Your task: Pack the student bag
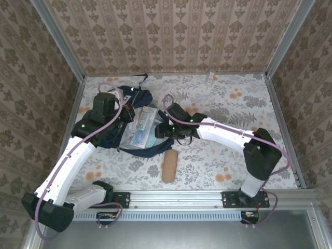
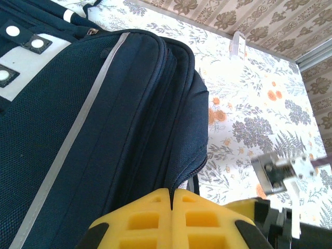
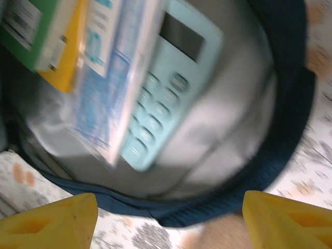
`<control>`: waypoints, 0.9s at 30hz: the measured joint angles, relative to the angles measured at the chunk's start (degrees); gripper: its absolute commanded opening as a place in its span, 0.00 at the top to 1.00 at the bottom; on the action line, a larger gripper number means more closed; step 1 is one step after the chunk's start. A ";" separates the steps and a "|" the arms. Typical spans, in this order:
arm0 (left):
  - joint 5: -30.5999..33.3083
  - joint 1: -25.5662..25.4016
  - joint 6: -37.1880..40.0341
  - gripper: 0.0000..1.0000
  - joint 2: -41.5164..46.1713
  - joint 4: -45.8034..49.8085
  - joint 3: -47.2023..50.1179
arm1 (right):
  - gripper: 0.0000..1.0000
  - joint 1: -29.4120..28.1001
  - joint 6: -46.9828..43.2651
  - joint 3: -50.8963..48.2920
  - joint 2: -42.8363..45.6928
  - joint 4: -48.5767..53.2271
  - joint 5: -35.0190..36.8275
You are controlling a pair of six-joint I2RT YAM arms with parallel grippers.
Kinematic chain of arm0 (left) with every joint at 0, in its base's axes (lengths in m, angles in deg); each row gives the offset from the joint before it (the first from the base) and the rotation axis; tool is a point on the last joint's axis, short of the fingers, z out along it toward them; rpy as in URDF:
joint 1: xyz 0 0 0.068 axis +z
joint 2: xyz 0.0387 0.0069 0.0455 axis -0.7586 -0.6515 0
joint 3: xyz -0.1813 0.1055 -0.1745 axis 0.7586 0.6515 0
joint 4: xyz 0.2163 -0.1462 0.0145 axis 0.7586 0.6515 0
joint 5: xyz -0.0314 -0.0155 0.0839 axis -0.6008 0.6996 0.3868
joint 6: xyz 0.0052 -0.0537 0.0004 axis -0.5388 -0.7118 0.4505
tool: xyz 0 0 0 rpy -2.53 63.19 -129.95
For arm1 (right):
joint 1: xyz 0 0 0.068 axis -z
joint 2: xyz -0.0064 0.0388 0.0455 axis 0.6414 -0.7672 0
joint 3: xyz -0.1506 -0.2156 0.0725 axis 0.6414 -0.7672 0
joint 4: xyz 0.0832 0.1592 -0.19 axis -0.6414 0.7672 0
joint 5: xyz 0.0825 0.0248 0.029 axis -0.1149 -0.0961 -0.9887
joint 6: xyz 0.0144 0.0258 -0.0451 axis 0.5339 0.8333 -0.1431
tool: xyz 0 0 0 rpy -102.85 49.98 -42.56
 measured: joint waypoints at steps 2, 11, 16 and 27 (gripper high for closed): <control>-0.02 0.02 0.00 1.00 -0.13 -0.04 0.00 | 0.21 -1.16 -0.24 -2.25 1.29 1.95 1.73; -0.04 -0.02 0.02 1.00 -0.26 -0.17 0.00 | 0.13 -8.44 2.58 -9.94 4.81 7.48 6.12; -0.26 -0.02 0.04 1.00 -0.26 -0.20 0.13 | 0.08 -12.63 5.07 -10.49 4.63 7.61 7.19; -1.60 -0.02 0.22 1.00 -0.22 -0.37 1.42 | 0.12 -16.68 7.26 -8.15 -4.28 7.48 7.56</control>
